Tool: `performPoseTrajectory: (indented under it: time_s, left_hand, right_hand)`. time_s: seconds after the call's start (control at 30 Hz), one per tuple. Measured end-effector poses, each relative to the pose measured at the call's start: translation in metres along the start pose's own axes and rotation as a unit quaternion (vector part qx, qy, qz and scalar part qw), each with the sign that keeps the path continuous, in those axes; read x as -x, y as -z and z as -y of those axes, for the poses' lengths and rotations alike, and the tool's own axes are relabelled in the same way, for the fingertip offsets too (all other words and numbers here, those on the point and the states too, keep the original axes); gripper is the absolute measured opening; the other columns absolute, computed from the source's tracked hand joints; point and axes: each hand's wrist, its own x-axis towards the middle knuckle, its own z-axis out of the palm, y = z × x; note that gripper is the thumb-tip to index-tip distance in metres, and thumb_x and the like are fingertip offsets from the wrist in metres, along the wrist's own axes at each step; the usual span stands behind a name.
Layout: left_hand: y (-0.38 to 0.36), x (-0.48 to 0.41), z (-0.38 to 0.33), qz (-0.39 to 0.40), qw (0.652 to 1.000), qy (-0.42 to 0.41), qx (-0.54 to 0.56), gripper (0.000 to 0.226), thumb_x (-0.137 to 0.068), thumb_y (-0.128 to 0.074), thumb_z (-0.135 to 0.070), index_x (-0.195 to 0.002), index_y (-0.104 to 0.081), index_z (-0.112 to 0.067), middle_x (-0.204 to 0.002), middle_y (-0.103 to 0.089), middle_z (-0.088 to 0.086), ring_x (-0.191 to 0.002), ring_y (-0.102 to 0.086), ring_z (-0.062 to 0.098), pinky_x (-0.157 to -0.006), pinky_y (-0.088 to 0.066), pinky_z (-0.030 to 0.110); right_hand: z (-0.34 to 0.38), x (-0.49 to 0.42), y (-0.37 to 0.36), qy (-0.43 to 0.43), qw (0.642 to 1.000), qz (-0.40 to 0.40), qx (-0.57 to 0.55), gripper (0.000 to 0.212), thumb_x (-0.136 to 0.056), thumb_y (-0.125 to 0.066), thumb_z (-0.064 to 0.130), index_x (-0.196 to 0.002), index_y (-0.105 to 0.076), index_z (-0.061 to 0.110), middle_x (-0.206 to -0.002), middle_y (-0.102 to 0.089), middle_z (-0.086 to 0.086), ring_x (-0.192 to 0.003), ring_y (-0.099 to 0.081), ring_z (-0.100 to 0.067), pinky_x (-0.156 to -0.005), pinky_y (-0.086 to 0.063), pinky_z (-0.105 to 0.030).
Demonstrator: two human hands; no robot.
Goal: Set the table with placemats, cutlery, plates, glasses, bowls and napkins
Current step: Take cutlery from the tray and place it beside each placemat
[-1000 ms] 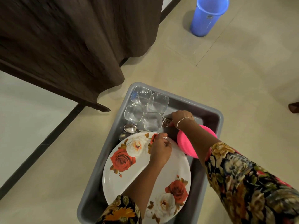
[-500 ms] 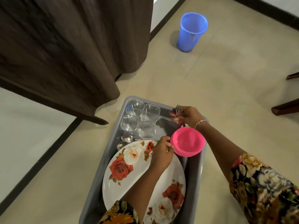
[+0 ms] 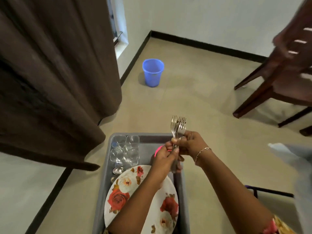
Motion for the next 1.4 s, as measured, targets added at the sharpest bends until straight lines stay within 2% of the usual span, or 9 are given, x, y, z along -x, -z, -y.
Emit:
performPoseTrajectory:
  time_s: [0.1, 0.23, 0.33, 0.5, 0.6, 0.7, 1.0, 1.27, 1.4]
  left_hand:
    - [-0.024, 0.024, -0.004, 0.034, 0.999, 0.025, -0.034, 0.013, -0.099, -0.044, -0.021, -0.1, -0.053, -0.011, -0.058, -0.053, 0.003, -0.037, -0.042, 0.007, -0.04, -0.035, 0.019]
    - [-0.061, 0.06, 0.001, 0.072, 0.994, 0.062, -0.048, 0.032, -0.1, -0.042, -0.028, -0.076, -0.052, -0.009, -0.047, -0.045, 0.001, -0.031, -0.029, 0.006, -0.036, -0.022, 0.013]
    - [-0.089, 0.086, 0.01, 0.134, 0.987, 0.089, -0.012, 0.038, -0.101, -0.037, -0.033, -0.073, -0.049, -0.009, -0.048, -0.043, 0.001, -0.031, -0.023, 0.004, -0.035, -0.018, 0.01]
    - [-0.146, 0.14, 0.04, 0.237, 0.964, 0.123, -0.008, 0.045, -0.098, -0.033, -0.043, -0.065, -0.042, -0.015, -0.046, -0.029, -0.003, -0.034, -0.026, 0.007, -0.038, -0.016, 0.011]
    - [-0.189, 0.184, 0.071, 0.261, 0.96, 0.091, -0.053, 0.045, -0.092, -0.039, -0.049, -0.062, -0.04, -0.016, -0.045, -0.024, -0.005, -0.036, -0.028, 0.008, -0.037, -0.014, 0.013]
    - [-0.235, 0.237, 0.109, 0.271, 0.958, 0.045, -0.081, 0.039, -0.093, -0.042, -0.044, -0.07, -0.045, -0.013, -0.044, -0.029, -0.005, -0.033, -0.022, 0.004, -0.036, -0.011, 0.013]
    - [-0.346, 0.358, 0.202, 0.312, 0.946, 0.006, -0.087, 0.028, -0.1, -0.038, -0.015, -0.077, -0.049, -0.003, -0.051, -0.047, 0.002, -0.033, -0.028, 0.006, -0.036, -0.019, 0.01]
    - [-0.408, 0.378, 0.228, 0.311, 0.942, 0.075, -0.103, 0.015, -0.094, -0.051, -0.007, -0.094, -0.066, -0.004, -0.068, -0.071, 0.009, -0.049, -0.062, 0.014, -0.042, -0.047, 0.02]
    - [-0.438, 0.366, 0.247, 0.26, 0.96, 0.084, -0.058, 0.013, -0.091, -0.054, -0.004, -0.098, -0.065, -0.003, -0.07, -0.071, 0.013, -0.054, -0.067, 0.018, -0.044, -0.05, 0.022]
  right_hand:
    - [-0.005, 0.039, 0.013, 0.024, 0.998, -0.058, -0.002, 0.017, -0.081, -0.06, -0.007, -0.079, -0.064, 0.009, -0.056, -0.068, -0.001, -0.053, -0.065, -0.01, -0.056, -0.053, -0.022]
    - [-0.021, 0.094, 0.035, 0.032, 0.994, -0.108, -0.009, 0.007, -0.086, -0.06, 0.008, -0.087, -0.063, 0.002, -0.073, -0.071, -0.005, -0.07, -0.063, -0.014, -0.066, -0.042, -0.025]
    - [-0.035, 0.143, 0.061, 0.038, 0.991, -0.105, -0.079, 0.011, -0.09, -0.053, 0.008, -0.087, -0.063, 0.004, -0.084, -0.07, -0.011, -0.078, -0.065, -0.018, -0.07, -0.049, -0.027]
    - [-0.068, 0.236, 0.095, 0.058, 0.969, -0.146, -0.191, 0.008, -0.085, -0.055, 0.0, -0.086, -0.063, 0.002, -0.067, -0.059, -0.009, -0.059, -0.058, -0.016, -0.057, -0.051, -0.021]
    - [-0.091, 0.301, 0.113, 0.086, 0.955, -0.191, -0.208, 0.012, -0.084, -0.058, -0.002, -0.073, -0.059, 0.004, -0.06, -0.058, -0.006, -0.047, -0.056, -0.011, -0.051, -0.048, -0.019]
    - [-0.119, 0.367, 0.132, 0.109, 0.938, -0.257, -0.204, 0.015, -0.08, -0.063, -0.002, -0.068, -0.061, 0.006, -0.063, -0.06, -0.005, -0.052, -0.055, -0.01, -0.049, -0.046, -0.017]
    - [-0.187, 0.535, 0.185, 0.145, 0.844, -0.445, -0.261, 0.024, -0.076, -0.064, -0.013, -0.066, -0.052, 0.005, -0.054, -0.058, -0.003, -0.041, -0.055, -0.006, -0.044, -0.048, -0.015]
    - [-0.224, 0.581, 0.235, 0.129, 0.828, -0.501, -0.216, 0.027, -0.078, -0.066, -0.006, -0.059, -0.05, 0.006, -0.047, -0.056, 0.001, -0.038, -0.053, -0.006, -0.041, -0.045, -0.018]
    - [-0.232, 0.581, 0.272, 0.097, 0.856, -0.467, -0.198, 0.022, -0.081, -0.064, -0.003, -0.063, -0.054, 0.004, -0.046, -0.057, 0.002, -0.035, -0.05, -0.005, -0.039, -0.044, -0.017]
